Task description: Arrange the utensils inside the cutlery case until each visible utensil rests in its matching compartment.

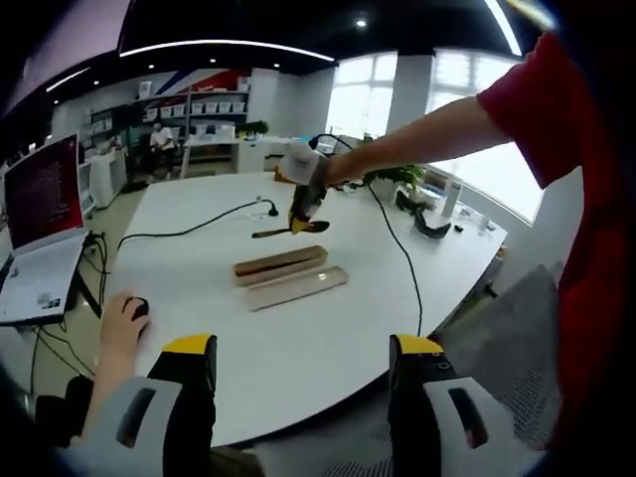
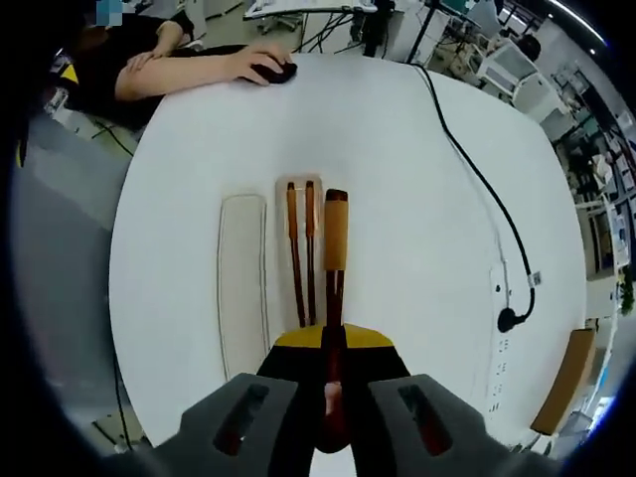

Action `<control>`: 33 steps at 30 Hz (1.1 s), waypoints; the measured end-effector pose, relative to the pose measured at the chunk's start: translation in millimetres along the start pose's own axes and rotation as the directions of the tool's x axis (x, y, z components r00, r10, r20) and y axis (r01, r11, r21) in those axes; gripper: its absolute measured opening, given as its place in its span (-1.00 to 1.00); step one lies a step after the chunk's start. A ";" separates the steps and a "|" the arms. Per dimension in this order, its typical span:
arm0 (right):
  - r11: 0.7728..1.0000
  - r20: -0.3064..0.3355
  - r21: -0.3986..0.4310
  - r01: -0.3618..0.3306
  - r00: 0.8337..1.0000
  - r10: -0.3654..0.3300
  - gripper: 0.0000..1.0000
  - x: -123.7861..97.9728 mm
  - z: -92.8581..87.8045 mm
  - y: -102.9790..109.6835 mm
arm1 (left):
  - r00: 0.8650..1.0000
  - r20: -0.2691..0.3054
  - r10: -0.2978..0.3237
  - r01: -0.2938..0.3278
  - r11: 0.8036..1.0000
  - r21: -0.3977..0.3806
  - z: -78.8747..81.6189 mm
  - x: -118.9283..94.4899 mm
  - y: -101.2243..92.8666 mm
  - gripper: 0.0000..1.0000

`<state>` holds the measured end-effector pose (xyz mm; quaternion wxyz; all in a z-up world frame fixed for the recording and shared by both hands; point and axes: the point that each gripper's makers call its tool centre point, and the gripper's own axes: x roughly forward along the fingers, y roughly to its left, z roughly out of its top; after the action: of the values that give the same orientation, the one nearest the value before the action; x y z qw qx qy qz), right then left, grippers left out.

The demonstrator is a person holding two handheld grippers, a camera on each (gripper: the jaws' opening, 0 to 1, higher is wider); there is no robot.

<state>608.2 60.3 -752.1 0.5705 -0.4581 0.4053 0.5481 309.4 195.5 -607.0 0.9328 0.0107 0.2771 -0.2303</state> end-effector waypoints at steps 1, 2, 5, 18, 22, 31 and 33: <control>1.000 -0.003 -0.009 -0.001 1.000 0.001 -0.99 2.4 0.6 0.9 | 1.000 0.004 0.001 -0.001 1.000 -0.006 1.0 0.0 1.1 0.44; 1.000 -0.005 -0.024 -0.002 1.000 0.002 -0.99 6.9 1.8 1.4 | 1.000 0.009 -0.005 0.005 1.000 -0.020 2.5 0.1 1.2 0.46; 0.999 -0.014 -0.046 -0.018 1.000 0.017 -1.00 20.2 4.2 5.1 | 1.000 0.011 -0.009 0.010 1.000 -0.020 3.5 0.4 1.0 0.46; 0.996 -0.010 -0.071 -0.045 0.999 0.045 -0.99 43.1 3.0 7.9 | 1.000 0.005 -0.008 0.008 0.999 -0.044 -0.3 2.8 1.9 0.50; 0.996 0.001 -0.065 -0.059 0.998 0.059 -0.99 50.6 3.5 10.8 | 1.000 -0.007 0.003 -0.003 0.999 -0.043 -2.3 2.5 6.7 0.50; 0.995 -0.034 -0.052 -0.083 0.996 0.081 -0.97 61.2 -3.5 10.4 | 1.000 -0.012 0.008 -0.008 0.999 -0.046 0.2 4.7 6.2 0.50; 0.996 -0.026 -0.062 -0.058 0.998 0.057 -0.96 61.5 -3.1 6.4 | 1.000 -0.014 0.012 -0.013 0.999 -0.047 -0.5 3.7 7.6 0.50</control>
<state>606.3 72.8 -812.7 0.5349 -0.4704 0.4080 0.5711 315.2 200.7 -610.2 0.9322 -0.0078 0.2889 -0.2178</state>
